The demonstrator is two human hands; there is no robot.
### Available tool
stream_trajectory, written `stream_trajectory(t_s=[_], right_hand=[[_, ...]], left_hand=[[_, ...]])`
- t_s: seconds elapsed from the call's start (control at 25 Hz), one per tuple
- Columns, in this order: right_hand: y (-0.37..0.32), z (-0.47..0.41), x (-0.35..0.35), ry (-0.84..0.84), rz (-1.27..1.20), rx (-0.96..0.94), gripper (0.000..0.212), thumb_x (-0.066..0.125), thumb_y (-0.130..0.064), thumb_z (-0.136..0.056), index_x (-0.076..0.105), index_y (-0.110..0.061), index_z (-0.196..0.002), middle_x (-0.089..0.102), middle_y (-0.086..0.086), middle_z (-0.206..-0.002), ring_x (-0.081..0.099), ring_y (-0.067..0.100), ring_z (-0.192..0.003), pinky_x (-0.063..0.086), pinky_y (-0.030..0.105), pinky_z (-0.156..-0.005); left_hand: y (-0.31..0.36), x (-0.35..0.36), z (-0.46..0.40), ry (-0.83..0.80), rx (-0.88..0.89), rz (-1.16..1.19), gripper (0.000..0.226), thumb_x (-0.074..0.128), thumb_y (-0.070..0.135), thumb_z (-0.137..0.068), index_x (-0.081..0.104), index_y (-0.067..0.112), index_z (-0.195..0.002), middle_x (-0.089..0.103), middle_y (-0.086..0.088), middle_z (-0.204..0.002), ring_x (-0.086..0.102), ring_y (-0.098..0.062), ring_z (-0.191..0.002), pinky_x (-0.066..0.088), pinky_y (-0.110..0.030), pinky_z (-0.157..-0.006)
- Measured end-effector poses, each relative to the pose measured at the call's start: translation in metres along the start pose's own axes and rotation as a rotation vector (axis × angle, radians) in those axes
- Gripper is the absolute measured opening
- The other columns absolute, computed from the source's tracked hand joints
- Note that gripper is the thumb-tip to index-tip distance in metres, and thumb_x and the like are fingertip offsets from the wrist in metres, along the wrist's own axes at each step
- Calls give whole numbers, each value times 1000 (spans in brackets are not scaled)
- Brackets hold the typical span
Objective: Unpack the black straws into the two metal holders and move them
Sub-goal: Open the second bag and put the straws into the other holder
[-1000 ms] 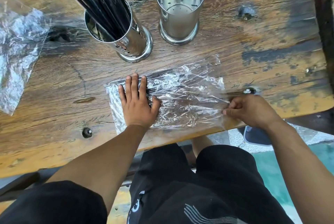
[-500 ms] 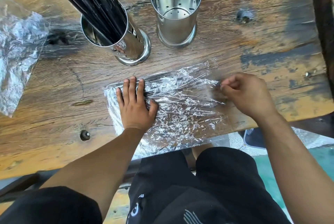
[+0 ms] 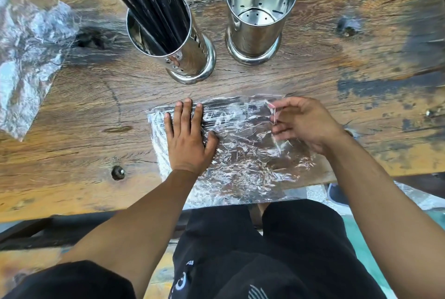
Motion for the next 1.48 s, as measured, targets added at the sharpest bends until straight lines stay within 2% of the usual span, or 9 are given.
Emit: stream_trajectory(t_s=[0.16, 0.36, 0.48, 0.56, 0.64, 0.76, 1.0, 1.24, 1.48], right_hand=[[5, -5, 23, -120, 72, -16, 32, 63, 1, -95, 70, -14, -123, 76, 15, -96, 60, 13, -50, 55, 25, -47], [5, 0, 47, -19, 301, -285, 33, 69, 0, -91, 74, -25, -111, 75, -1, -97, 67, 8, -58, 56, 20, -53], [-4, 12, 57, 69, 571, -707, 31, 72, -3, -92, 74, -22, -117, 72, -6, -111, 69, 1, -94, 57, 16, -87], [-4, 17, 67, 86, 809, -967, 33, 68, -1, -94, 72, -14, -125, 70, 3, -126, 55, -9, -122, 41, 13, -109], [4, 15, 81, 37, 965, -1075, 39, 63, -1, -98, 64, -7, -136, 60, 9, -143, 41, 3, -143, 28, 26, -122], [11, 8, 97, 32, 1152, -1046, 52, 60, -5, -100, 48, -6, -151, 45, 11, -157, 33, 23, -151, 24, 37, -125], [-6, -7, 99, 163, 1312, -954, 54, 62, -33, -98, 49, -9, -145, 39, 11, -152, 54, 30, -125, 52, 43, -101], [-12, -10, 104, 195, 1378, -1014, 58, 65, -35, -97, 52, -3, -144, 46, 16, -153, 38, 24, -142, 27, 29, -119], [-9, -13, 114, 274, 1573, -850, 67, 75, -39, -83, 49, -8, -137, 58, 24, -131, 51, 36, -122, 51, 50, -99]], left_hand=[[1, -3, 0, 22, 5, 26, 69, 41, 43, -93, 36, 14, -156, 25, -9, -167, 15, -29, -157, 5, -54, -127], [-1, -4, 0, 61, 16, 58, 68, 40, 44, -94, 40, 13, -155, 29, -10, -165, 20, -30, -156, 8, -56, -126], [-2, -5, 1, 75, 29, 86, 70, 41, 45, -93, 40, 11, -155, 32, -11, -164, 22, -30, -155, 11, -58, -125], [-1, -6, 1, 80, 36, 91, 71, 40, 46, -94, 38, 10, -155, 32, -11, -164, 22, -30, -155, 12, -58, -125], [-1, -9, 1, 87, 30, 103, 73, 39, 47, -95, 37, 7, -155, 32, -12, -164, 22, -29, -156, 12, -58, -125], [-3, -9, 2, 81, 14, 115, 74, 38, 47, -96, 34, 3, -155, 29, -14, -164, 19, -29, -156, 10, -56, -126], [-6, -11, 4, 114, -32, 113, 71, 41, 45, -97, 34, 3, -155, 27, -16, -165, 18, -30, -156, 6, -53, -128], [-7, -11, 4, 121, -64, 100, 72, 38, 47, -98, 34, 2, -155, 26, -18, -165, 16, -31, -157, 7, -55, -127], [-12, -9, 2, 89, -129, 64, 73, 40, 47, -98, 32, 3, -156, 25, -19, -165, 16, -31, -157, 6, -53, -128]])
Point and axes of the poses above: each hand's wrist, its own z-axis away from the middle knuckle, its own x-axis out of the palm, y = z × x, the point moved 9 cm from there along -z, towards the middle knuckle
